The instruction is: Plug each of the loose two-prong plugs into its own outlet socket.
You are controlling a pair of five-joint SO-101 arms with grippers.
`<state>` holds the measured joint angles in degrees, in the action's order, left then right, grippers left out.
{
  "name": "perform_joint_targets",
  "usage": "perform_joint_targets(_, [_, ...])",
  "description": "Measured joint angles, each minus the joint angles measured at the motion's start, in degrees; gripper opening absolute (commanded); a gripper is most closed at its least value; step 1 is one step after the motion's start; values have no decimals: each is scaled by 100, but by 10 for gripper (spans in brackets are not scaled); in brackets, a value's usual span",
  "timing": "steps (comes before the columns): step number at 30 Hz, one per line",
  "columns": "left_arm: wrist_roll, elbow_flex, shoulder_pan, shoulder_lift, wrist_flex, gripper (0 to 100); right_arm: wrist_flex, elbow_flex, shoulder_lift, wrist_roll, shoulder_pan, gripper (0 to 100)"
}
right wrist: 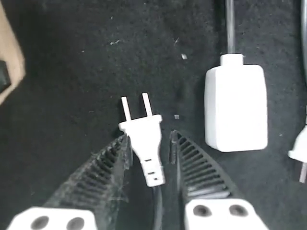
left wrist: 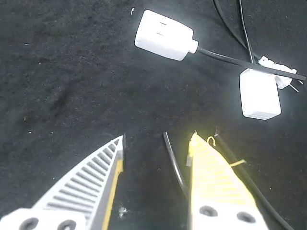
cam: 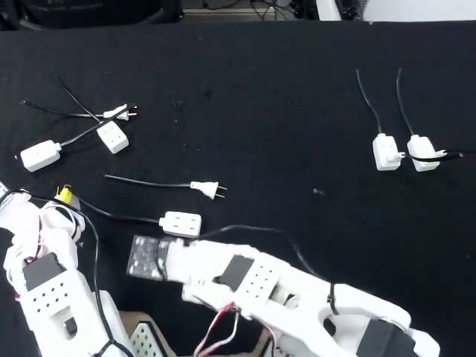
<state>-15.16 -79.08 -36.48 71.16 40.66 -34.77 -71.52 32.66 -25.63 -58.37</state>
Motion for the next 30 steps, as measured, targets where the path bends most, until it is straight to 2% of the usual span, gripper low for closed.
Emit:
perform_joint_targets(4, [0, 0, 0, 0, 0, 223, -246, 0, 0, -9, -316, 127])
perform_joint_targets(13, [0, 0, 0, 0, 0, 223, -501, 97, 0, 0, -352, 126])
perform_joint_targets(18, [0, 0, 0, 0, 0, 223, -299, 123, 0, 0, -352, 6])
perform_joint_targets(19, [0, 0, 0, 0, 0, 223, -220, 123, 0, 0, -352, 18])
perform_joint_targets(27, [0, 0, 0, 0, 0, 223, -211, 255, 18, 9, 800, 25])
perform_joint_targets(30, [0, 0, 0, 0, 0, 223, -484, 352, 18, 299, 844, 64])
